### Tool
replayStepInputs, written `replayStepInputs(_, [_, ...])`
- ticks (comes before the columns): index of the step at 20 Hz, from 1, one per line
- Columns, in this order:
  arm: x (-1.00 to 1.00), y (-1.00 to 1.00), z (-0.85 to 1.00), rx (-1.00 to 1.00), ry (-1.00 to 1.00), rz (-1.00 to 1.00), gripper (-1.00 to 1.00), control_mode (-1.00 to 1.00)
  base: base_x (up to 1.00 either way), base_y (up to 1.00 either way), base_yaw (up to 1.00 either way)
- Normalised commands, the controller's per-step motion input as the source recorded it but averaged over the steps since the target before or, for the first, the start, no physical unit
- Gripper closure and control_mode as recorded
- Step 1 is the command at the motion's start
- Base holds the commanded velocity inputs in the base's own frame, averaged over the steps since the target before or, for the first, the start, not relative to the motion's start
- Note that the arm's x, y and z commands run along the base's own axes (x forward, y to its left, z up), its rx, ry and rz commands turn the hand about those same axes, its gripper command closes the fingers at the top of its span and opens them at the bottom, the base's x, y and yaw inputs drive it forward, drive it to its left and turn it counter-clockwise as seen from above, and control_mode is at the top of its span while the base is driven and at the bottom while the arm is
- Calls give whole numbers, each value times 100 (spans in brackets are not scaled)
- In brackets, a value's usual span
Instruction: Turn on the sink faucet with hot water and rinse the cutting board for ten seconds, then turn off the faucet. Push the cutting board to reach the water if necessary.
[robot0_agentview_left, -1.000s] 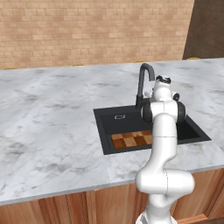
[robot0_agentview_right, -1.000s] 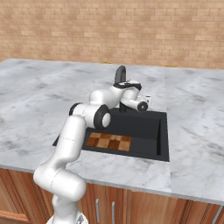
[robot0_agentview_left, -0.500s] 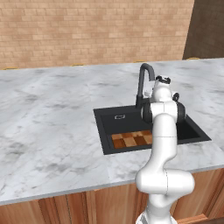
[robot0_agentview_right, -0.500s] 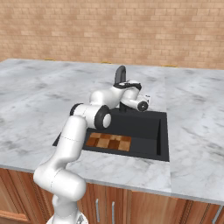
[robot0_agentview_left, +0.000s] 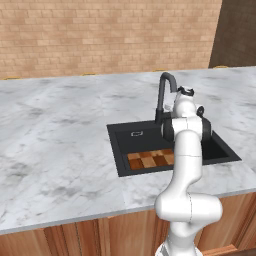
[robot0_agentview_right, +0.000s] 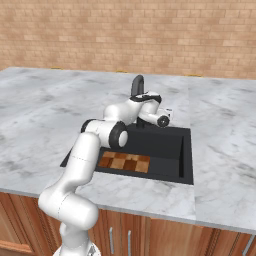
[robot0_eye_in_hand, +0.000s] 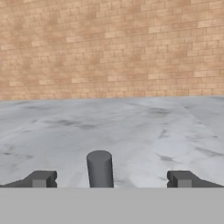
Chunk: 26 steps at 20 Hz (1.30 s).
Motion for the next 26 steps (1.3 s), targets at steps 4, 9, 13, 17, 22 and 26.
replayStepInputs(4, [0,0,0,0,0,0,-100,-100,0,0,0])
replayStepInputs(9, [0,0,0,0,0,0,-100,-100,0,0,0])
replayStepInputs(13, [0,0,0,0,0,0,100,-100,0,0,0])
replayStepInputs(17, [0,0,0,0,0,0,100,-100,0,0,0])
replayStepInputs(22, [0,0,0,0,0,0,100,-100,0,0,0])
replayStepInputs(26, [0,0,0,0,0,0,100,-100,0,0,0])
